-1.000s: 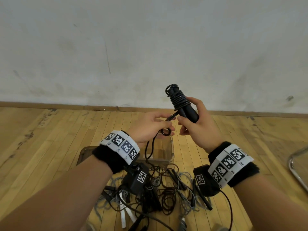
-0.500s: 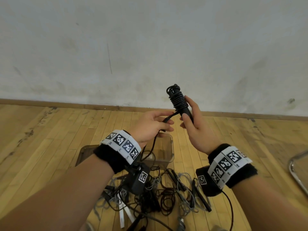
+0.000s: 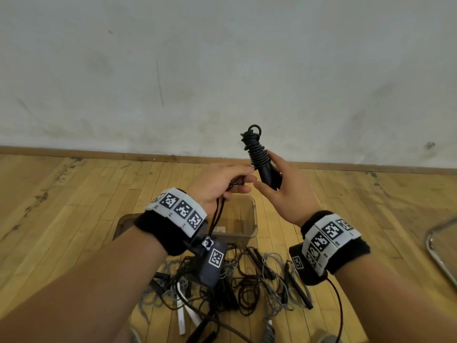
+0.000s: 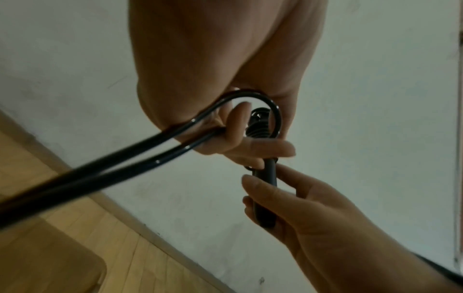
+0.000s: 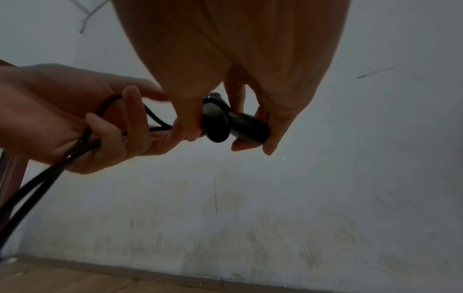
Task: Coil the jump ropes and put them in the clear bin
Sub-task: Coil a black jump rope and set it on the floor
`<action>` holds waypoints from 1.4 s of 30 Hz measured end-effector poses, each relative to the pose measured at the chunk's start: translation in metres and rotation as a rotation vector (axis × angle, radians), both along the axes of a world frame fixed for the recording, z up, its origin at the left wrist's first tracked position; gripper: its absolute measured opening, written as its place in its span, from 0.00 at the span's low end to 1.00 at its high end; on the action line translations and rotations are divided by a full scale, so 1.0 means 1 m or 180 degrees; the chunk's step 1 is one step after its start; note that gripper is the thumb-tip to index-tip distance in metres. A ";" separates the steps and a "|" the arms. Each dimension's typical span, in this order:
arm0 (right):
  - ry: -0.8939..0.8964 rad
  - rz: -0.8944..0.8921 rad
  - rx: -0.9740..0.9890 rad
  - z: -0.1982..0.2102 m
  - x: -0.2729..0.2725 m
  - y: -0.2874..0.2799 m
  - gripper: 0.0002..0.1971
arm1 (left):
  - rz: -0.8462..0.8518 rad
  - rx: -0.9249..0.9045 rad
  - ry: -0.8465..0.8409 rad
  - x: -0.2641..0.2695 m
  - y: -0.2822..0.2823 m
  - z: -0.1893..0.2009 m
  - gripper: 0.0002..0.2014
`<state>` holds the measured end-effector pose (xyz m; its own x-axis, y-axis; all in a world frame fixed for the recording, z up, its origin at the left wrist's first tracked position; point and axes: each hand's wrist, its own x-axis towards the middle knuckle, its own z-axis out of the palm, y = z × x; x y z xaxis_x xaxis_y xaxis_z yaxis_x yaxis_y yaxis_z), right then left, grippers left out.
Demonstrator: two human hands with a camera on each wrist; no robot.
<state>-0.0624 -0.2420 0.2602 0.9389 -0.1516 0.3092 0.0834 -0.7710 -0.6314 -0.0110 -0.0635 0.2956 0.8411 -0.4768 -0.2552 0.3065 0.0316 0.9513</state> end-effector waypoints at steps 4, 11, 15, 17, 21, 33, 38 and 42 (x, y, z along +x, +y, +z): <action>-0.0126 -0.0136 0.0251 0.005 -0.002 0.009 0.41 | 0.0226 0.0145 -0.0502 -0.010 -0.004 0.004 0.15; -0.0126 0.0391 0.1258 0.017 -0.010 0.017 0.36 | 0.0325 0.0037 -0.0673 -0.005 -0.004 -0.003 0.12; 0.0370 0.0622 0.2473 0.020 -0.014 0.020 0.30 | 0.0239 -0.0002 -0.0757 -0.003 -0.003 -0.002 0.09; 0.0387 0.0651 0.2309 0.019 -0.013 0.020 0.22 | 0.0206 -0.0001 -0.0770 -0.002 -0.003 -0.003 0.10; 0.0222 0.0612 0.1736 0.018 -0.011 0.014 0.20 | 0.0051 0.0196 -0.0725 0.002 -0.003 -0.004 0.12; -0.0094 -0.0079 0.0950 0.015 -0.008 -0.007 0.24 | -0.0302 0.0591 -0.0968 0.005 0.001 -0.016 0.12; -0.0026 -0.0110 0.0751 0.016 -0.010 -0.006 0.26 | 0.0213 0.0248 -0.0863 0.005 0.003 -0.010 0.11; -0.0057 -0.0187 0.0467 0.013 -0.008 -0.003 0.25 | 0.0338 -0.0184 -0.0457 0.001 -0.003 -0.007 0.10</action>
